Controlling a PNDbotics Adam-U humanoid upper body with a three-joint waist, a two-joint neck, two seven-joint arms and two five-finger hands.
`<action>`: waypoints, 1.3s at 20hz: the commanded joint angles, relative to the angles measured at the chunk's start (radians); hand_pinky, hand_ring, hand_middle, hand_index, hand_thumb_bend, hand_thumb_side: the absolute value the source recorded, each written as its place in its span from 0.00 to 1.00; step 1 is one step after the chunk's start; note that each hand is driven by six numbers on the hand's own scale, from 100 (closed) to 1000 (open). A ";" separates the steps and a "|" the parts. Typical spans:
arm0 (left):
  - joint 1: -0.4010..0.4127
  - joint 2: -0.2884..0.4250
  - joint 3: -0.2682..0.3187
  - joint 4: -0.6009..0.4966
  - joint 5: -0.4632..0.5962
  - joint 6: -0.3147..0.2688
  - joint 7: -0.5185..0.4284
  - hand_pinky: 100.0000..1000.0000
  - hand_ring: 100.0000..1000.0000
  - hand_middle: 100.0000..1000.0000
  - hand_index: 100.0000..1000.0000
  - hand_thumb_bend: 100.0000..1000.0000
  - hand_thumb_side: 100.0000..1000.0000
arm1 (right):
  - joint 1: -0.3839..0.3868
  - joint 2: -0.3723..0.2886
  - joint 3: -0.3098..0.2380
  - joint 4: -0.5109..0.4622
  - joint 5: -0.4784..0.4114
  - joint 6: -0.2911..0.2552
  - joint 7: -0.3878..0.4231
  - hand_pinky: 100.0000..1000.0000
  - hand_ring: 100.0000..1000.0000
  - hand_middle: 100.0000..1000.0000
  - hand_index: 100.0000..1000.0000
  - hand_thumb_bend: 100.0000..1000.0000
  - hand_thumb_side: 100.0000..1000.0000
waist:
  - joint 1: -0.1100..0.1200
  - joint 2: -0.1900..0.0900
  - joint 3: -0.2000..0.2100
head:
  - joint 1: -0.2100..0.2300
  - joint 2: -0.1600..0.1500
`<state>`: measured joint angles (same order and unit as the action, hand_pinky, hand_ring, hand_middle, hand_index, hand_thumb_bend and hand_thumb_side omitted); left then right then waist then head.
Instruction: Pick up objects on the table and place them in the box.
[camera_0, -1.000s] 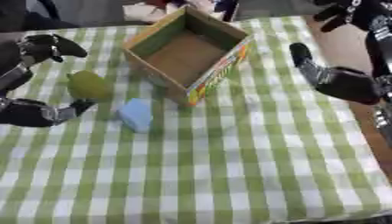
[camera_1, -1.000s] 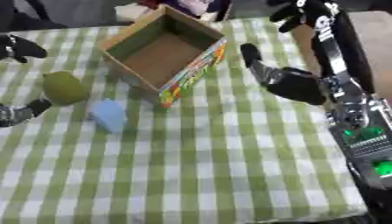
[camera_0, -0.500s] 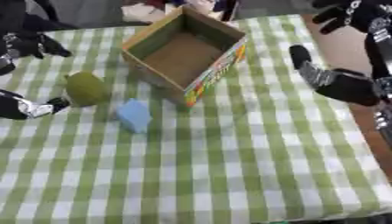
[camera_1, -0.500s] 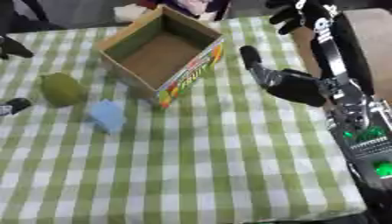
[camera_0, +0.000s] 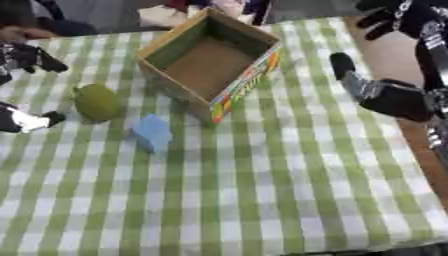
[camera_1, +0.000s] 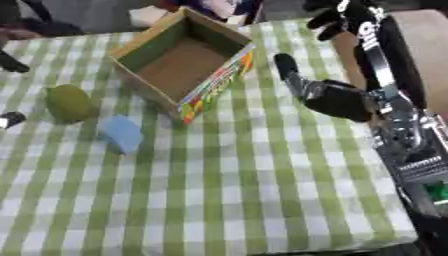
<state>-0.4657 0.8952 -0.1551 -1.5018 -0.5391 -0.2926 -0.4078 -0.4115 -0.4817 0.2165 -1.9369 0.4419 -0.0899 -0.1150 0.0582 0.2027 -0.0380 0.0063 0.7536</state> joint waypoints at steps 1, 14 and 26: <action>-0.032 0.007 0.005 0.058 -0.055 -0.004 -0.016 0.69 0.72 0.71 0.85 0.35 0.31 | -0.006 -0.021 -0.004 -0.007 -0.007 -0.001 0.002 0.53 0.63 0.69 0.83 0.23 0.31 | -0.003 -0.018 -0.001 | -0.002 -0.014; -0.090 -0.048 -0.003 0.232 -0.185 -0.031 -0.039 0.71 0.74 0.74 0.88 0.37 0.28 | -0.006 -0.019 -0.003 -0.006 -0.009 -0.002 0.005 0.53 0.63 0.69 0.83 0.23 0.31 | -0.006 -0.020 -0.002 | -0.001 -0.012; -0.180 -0.154 -0.029 0.353 -0.285 -0.036 0.020 0.71 0.75 0.75 0.88 0.36 0.28 | -0.008 -0.013 0.000 -0.006 -0.011 -0.002 0.009 0.53 0.63 0.69 0.84 0.23 0.31 | -0.016 -0.021 -0.005 | 0.003 -0.010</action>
<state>-0.6275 0.7301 -0.1856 -1.1592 -0.8077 -0.3279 -0.3830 -0.4076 -0.4805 0.2224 -1.9345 0.4377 -0.0917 -0.1086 0.0429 0.2004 -0.0424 0.0078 0.7533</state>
